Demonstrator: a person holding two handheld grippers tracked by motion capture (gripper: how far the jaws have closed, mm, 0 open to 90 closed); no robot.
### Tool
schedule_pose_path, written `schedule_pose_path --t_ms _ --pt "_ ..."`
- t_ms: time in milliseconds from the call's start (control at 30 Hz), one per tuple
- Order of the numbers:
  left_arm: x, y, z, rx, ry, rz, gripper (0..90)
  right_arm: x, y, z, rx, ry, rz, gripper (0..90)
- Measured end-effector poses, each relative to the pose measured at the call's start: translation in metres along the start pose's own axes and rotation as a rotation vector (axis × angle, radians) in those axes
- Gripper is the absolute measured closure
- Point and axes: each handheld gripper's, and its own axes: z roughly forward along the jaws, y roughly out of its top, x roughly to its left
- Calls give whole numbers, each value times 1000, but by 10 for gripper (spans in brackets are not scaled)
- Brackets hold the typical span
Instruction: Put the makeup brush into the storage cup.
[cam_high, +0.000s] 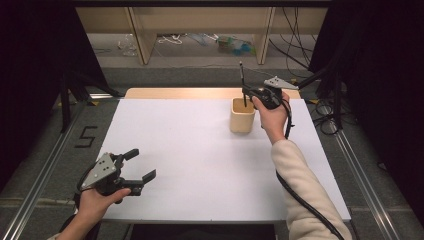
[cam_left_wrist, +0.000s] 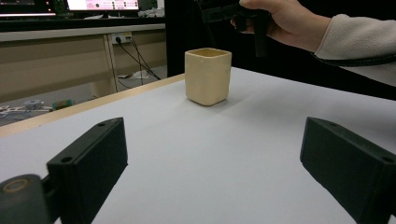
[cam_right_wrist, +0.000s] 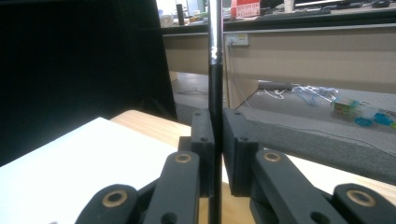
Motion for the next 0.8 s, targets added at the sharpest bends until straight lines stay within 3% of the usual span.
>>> schedule_pose_path --t_ms 800 --pt "0 0 0 1 0 1 70 -2 -6 5 22 -5 0 840"
